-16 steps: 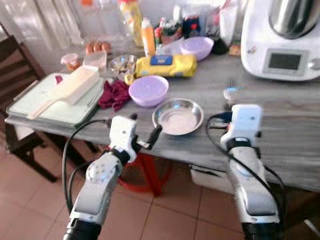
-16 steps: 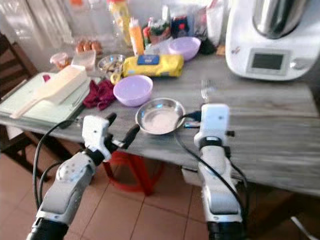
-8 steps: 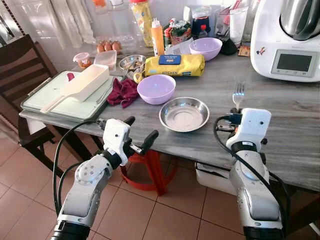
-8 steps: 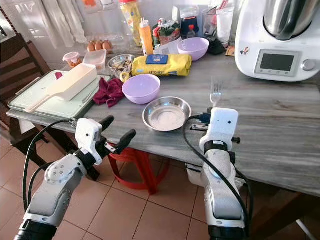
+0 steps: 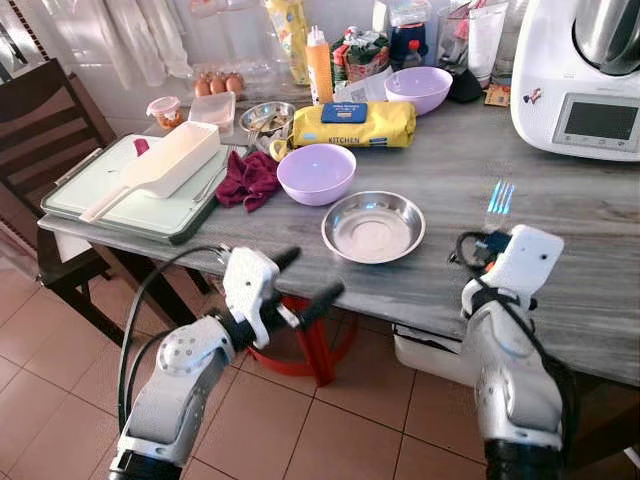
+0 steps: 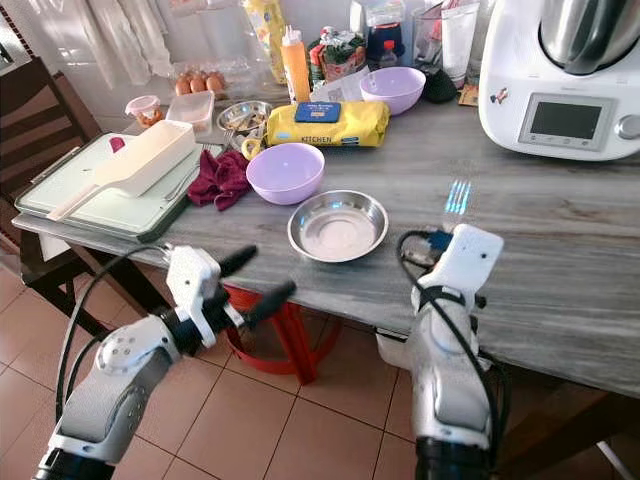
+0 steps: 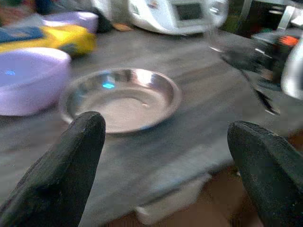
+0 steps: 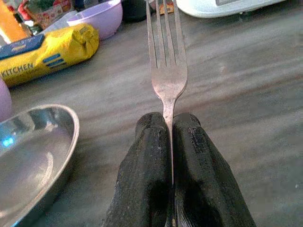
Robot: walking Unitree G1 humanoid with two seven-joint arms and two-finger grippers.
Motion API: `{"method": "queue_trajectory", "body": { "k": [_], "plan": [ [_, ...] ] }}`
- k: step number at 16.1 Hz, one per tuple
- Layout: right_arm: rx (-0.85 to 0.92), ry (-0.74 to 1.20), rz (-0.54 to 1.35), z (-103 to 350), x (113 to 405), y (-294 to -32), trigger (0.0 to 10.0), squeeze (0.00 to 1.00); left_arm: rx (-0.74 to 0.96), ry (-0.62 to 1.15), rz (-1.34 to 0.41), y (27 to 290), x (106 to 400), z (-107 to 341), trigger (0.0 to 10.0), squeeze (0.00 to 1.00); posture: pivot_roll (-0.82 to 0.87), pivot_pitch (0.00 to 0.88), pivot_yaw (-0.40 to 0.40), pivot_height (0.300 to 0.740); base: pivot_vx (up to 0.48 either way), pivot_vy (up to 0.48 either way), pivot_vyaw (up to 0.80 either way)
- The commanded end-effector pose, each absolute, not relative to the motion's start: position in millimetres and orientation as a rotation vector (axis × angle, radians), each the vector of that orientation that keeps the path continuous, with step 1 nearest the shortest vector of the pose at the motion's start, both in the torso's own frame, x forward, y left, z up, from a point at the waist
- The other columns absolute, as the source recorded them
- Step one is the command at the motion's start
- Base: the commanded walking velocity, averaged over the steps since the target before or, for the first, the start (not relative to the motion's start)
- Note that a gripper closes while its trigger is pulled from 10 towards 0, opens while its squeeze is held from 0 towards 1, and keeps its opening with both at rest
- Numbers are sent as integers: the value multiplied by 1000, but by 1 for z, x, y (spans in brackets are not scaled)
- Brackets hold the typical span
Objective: Setting the table
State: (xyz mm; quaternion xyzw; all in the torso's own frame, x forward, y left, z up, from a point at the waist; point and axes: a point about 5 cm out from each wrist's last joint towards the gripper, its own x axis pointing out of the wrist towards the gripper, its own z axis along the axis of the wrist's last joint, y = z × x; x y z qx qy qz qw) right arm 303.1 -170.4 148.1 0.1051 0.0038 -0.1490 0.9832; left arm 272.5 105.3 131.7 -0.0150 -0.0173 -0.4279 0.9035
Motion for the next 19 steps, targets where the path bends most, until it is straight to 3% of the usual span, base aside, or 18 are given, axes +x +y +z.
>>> {"method": "queue_trajectory", "body": {
  "k": [1,12,19],
  "plan": [
    [238,36,-304,145,307,-169,10000,0,-31,3,-943,106,267,130,10000,0,-143,94,128,740,0,0,0],
    [416,67,-333,143,328,-168,10000,0,20,36,-992,101,262,122,10000,0,-144,95,128,740,0,0,0],
    [490,125,-255,138,344,-138,10000,0,31,36,-999,99,260,121,10000,0,-132,94,125,740,0,0,0]
  ]
}}
